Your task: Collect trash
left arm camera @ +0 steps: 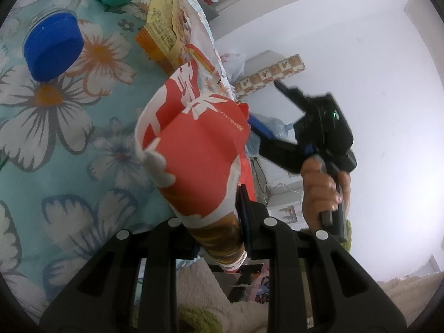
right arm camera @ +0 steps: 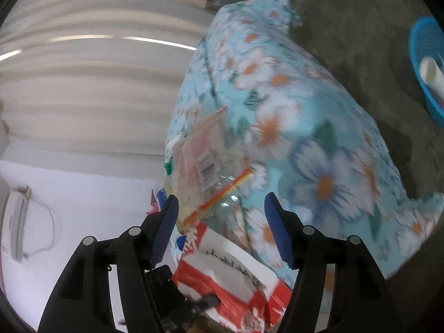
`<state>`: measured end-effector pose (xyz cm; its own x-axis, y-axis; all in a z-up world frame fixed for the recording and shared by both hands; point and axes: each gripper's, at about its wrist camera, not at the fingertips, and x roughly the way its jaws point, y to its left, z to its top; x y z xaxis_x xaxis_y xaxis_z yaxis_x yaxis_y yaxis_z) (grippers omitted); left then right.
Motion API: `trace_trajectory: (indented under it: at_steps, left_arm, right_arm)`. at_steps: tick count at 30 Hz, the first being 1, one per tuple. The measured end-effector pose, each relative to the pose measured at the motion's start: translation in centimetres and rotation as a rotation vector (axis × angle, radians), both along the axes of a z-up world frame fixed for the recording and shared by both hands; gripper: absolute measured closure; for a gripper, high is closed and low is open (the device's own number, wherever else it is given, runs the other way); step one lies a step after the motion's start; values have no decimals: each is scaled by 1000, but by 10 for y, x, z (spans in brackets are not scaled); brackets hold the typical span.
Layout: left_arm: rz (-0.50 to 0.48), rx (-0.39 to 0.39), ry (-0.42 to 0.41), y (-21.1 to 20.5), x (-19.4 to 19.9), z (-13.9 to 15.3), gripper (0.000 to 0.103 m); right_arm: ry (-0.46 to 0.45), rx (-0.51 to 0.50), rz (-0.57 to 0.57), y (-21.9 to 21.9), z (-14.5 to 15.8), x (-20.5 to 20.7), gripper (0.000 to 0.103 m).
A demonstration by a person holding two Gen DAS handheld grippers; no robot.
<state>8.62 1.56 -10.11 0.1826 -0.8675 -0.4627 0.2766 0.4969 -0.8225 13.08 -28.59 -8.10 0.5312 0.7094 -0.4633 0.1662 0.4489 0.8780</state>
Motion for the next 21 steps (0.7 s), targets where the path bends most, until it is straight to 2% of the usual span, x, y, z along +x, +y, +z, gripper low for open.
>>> trace_trajectory:
  at_steps: [2,6,11,15,17,21]
  left_arm:
    - [-5,-5,4,0,1,-1,82]
    - [-9,-19,13,3,4,-6,82]
    - [-12,-31,21,6,6,-10,82]
    - [-17,-34,25,7,8,-12,82]
    - [-19,-35,26,8,7,-12,82]
    - [-20,-41,29,11,9,-11,82]
  right_arm:
    - [20,-12,6,4,-2,12,40]
    - [123,24,-1,6,-26,36,40]
    - [121,69,33,15,-30,51,40]
    - [144,5,39,24,-24,49,41]
    - [168,-6,8,22,-21,40,41]
    - [220,65,-16,19,-32,23,41]
